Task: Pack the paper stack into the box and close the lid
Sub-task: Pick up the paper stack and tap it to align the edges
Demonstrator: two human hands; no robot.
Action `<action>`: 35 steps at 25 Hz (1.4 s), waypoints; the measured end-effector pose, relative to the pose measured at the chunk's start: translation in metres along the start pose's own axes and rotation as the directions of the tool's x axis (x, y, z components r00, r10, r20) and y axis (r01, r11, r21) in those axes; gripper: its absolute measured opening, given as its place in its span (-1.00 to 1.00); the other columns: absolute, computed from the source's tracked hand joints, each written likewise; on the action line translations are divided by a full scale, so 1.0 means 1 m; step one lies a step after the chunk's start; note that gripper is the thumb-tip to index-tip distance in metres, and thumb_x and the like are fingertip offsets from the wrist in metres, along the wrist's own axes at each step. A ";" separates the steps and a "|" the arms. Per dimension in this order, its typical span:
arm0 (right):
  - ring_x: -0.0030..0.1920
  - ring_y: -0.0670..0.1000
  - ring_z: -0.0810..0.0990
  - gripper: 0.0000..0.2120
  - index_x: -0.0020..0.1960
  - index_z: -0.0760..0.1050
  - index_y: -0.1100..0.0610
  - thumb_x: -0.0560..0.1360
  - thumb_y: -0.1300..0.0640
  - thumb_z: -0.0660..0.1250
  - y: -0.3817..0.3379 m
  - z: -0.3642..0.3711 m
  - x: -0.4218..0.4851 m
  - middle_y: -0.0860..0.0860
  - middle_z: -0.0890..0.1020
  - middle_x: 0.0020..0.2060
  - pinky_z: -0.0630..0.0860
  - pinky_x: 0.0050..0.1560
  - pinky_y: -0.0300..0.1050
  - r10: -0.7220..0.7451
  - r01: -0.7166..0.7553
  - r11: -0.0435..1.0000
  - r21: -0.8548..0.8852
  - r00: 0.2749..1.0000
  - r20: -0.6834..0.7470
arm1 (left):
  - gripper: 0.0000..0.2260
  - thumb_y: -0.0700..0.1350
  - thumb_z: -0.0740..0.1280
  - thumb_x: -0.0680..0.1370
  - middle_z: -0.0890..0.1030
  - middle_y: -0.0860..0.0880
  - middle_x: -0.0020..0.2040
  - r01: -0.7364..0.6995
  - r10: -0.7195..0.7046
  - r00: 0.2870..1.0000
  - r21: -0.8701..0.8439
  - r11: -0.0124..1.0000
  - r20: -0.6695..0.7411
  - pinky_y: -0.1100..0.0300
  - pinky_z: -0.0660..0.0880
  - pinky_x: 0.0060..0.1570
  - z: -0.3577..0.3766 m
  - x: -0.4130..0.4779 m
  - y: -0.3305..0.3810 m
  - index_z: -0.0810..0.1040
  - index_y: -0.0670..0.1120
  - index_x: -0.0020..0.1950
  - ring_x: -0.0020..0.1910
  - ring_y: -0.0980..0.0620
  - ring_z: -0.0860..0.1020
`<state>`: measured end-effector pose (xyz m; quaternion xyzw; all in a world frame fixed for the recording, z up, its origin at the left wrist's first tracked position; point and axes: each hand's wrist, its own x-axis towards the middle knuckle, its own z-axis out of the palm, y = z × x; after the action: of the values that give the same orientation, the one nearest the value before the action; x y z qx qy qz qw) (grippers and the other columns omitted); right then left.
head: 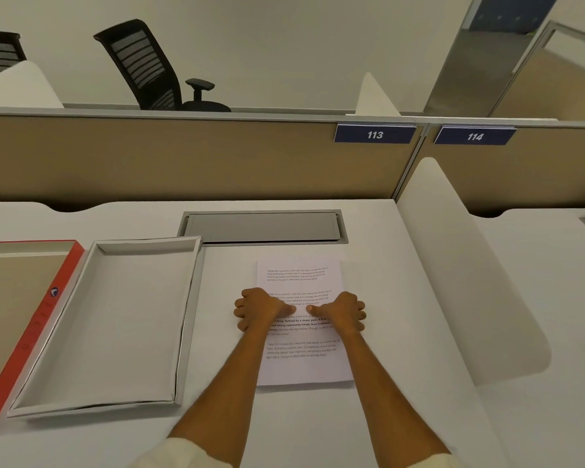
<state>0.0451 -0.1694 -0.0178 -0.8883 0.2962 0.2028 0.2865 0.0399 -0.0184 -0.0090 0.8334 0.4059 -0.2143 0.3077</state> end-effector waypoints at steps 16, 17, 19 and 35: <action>0.29 0.21 0.46 -0.24 0.28 0.41 0.16 0.24 -0.19 0.58 -0.001 -0.006 -0.003 0.20 0.49 0.27 0.39 0.27 0.10 -0.055 0.055 0.998 0.020 0.998 0.005 | -0.21 0.05 0.62 0.24 0.52 -0.19 0.23 -0.166 0.160 0.986 -0.215 0.962 -0.046 -0.02 0.56 0.14 0.011 -0.007 -0.011 0.28 -0.21 0.27 0.17 -0.18 0.56; 0.28 0.21 0.48 -0.25 0.27 0.42 0.16 0.24 -0.18 0.59 -0.001 -0.005 -0.004 0.19 0.51 0.26 0.42 0.26 0.10 -0.070 0.069 0.996 0.053 0.997 0.012 | -0.20 0.06 0.61 0.25 0.50 -0.19 0.25 -0.149 0.143 0.989 -0.199 0.969 -0.046 -0.05 0.54 0.18 0.012 -0.008 -0.011 0.27 -0.20 0.29 0.20 -0.19 0.54; 0.21 0.20 0.56 -0.31 0.24 0.45 0.16 0.26 -0.13 0.59 0.001 -0.006 -0.005 0.17 0.58 0.22 0.52 0.22 0.12 -0.127 0.121 0.983 0.137 0.991 0.035 | -0.18 0.06 0.60 0.26 0.45 -0.20 0.30 -0.125 0.122 0.992 -0.169 0.978 -0.033 -0.12 0.49 0.23 0.013 -0.009 -0.011 0.25 -0.19 0.34 0.27 -0.21 0.47; 0.20 0.20 0.56 -0.27 0.27 0.31 0.27 0.29 0.03 0.60 0.003 0.001 -0.014 0.17 0.52 0.19 0.54 0.20 0.15 -0.145 0.148 0.968 0.203 0.989 -0.028 | -0.40 -0.12 0.58 0.34 0.58 -0.23 0.21 -0.331 0.310 0.944 -0.348 0.877 -0.117 0.01 0.60 0.02 0.004 -0.012 -0.022 0.28 -0.22 0.18 0.12 -0.23 0.62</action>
<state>0.0327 -0.1653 -0.0124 -0.8749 0.2507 0.1440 0.3885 0.0145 -0.0169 -0.0124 0.8235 0.3037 -0.0577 0.4756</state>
